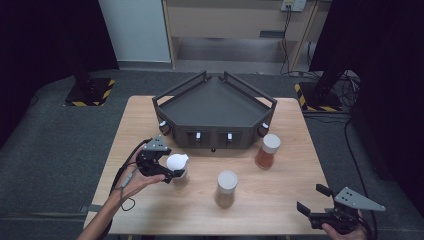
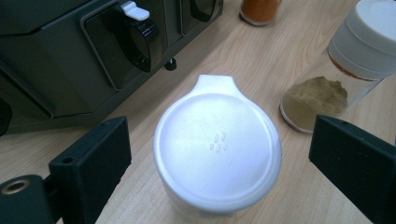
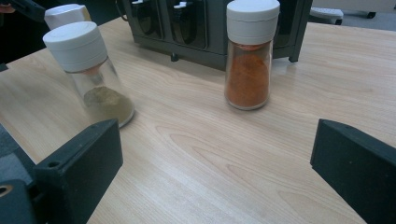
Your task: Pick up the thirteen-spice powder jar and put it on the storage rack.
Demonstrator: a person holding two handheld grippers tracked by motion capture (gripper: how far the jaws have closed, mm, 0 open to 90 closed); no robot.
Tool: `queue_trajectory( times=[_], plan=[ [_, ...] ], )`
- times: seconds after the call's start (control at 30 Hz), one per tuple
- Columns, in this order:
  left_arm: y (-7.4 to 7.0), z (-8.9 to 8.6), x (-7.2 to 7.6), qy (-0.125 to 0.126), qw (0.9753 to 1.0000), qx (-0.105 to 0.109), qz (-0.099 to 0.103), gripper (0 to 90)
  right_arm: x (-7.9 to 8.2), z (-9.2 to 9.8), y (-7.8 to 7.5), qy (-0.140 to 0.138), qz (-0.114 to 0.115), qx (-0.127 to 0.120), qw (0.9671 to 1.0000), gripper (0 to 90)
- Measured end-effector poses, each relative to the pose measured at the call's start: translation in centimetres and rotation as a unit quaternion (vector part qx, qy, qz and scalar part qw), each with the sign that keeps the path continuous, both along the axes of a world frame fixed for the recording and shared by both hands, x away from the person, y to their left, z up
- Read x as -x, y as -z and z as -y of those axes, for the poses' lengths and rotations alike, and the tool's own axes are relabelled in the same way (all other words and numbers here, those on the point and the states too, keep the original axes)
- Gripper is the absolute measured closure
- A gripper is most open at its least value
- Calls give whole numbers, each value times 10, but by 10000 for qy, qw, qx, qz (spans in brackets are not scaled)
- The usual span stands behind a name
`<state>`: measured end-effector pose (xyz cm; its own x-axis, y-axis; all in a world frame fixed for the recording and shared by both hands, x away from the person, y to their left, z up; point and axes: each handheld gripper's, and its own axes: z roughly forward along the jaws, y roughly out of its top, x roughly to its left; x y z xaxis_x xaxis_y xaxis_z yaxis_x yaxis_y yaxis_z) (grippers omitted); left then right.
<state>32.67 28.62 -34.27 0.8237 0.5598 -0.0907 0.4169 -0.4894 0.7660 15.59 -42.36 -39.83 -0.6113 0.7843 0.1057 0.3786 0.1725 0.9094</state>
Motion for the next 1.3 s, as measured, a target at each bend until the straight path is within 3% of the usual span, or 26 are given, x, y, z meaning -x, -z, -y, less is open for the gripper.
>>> queue_trajectory(
  times=[0.47,1.0,1.3],
  plan=[
    [10,9,-2,5,10000,-55,62,61,0,0,0,-7,-7,2,10000,32],
    [21,12,2,-49,9996,-184,230,144,-1,-1,0,-5,-27,2,10000,33],
    [23,10,4,81,9991,-171,380,292,-1,-1,0,-8,-31,5,10000,33]
  ],
)
